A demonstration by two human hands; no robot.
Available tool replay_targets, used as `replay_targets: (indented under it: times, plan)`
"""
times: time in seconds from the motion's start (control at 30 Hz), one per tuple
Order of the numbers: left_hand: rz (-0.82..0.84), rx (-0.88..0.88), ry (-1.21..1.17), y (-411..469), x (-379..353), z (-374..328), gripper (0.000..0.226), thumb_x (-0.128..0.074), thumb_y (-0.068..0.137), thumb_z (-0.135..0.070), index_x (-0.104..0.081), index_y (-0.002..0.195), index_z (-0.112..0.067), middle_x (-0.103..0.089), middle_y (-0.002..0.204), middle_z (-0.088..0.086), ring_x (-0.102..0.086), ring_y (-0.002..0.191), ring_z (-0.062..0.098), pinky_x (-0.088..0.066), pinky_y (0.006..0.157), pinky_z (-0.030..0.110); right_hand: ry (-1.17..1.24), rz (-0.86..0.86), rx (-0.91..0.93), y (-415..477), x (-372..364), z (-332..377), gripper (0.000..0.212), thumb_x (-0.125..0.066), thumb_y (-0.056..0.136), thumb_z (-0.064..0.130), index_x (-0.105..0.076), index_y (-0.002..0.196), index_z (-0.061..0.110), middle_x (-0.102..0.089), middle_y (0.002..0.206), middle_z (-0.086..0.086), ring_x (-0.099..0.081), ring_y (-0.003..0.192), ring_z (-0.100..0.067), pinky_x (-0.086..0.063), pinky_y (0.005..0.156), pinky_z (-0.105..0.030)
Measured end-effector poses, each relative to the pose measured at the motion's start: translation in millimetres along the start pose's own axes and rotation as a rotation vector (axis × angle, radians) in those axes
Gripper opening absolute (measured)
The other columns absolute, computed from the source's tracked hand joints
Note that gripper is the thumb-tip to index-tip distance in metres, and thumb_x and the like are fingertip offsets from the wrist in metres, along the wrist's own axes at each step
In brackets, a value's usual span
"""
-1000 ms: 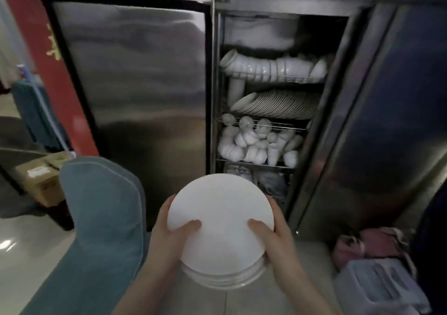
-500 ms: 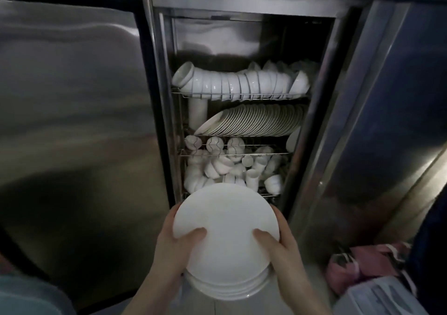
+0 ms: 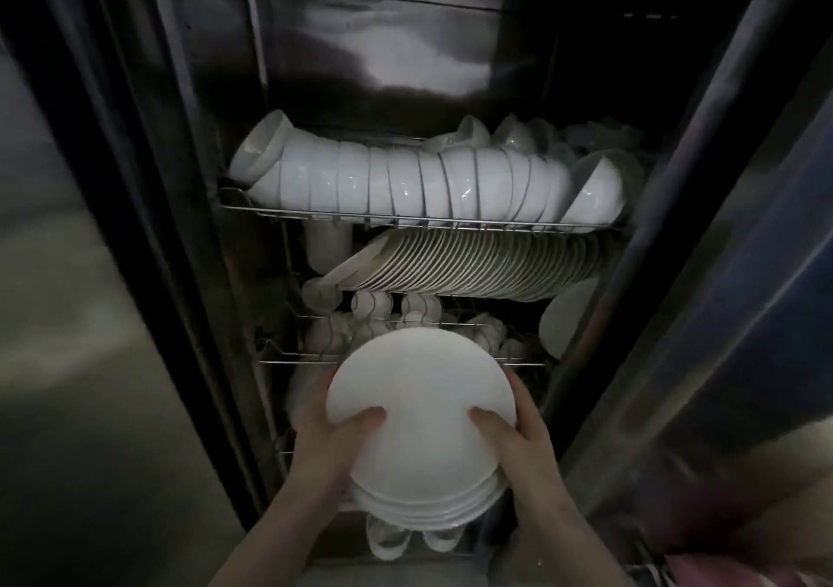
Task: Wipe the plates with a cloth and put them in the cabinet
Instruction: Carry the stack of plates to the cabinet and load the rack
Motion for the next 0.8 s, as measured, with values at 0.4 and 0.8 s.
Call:
replay_targets:
  times: [0.4, 0.8]
  plan:
    - [0.064, -0.002, 0.154, 156.4, -102.5, 17.5, 0.09, -0.082, 0.047, -0.045, -0.06, 0.133, -0.031, -0.066, 0.127, 0.005, -0.063, 0.113, 0.031, -0.053, 0.097, 0.053, -0.123, -0.175, -0.005, 153.6, 28.0, 12.8, 0.064, -0.077, 0.078, 0.011, -0.053, 0.133, 0.034, -0.062, 0.123, 0.005, -0.059, 0.112, -0.019, -0.05, 0.099, -0.043]
    - [0.174, 0.011, 0.28, 243.0, -191.5, 74.9, 0.054, -0.086, 0.078, -0.026, -0.061, 0.125, -0.013, -0.07, 0.111, 0.002, -0.067, 0.1, 0.023, -0.054, 0.087, 0.036, -0.569, -0.273, 0.004, 243.0, 50.9, 42.6, 0.072, -0.07, 0.078, 0.02, -0.044, 0.141, 0.041, -0.061, 0.13, -0.004, -0.058, 0.118, -0.026, -0.047, 0.097, -0.03]
Point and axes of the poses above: each hand's wrist, its own y-axis towards the middle knuckle, its own x-axis out of the back of the hand, z = x × y, the point moved 8 cm from there along y, towards the middle knuckle
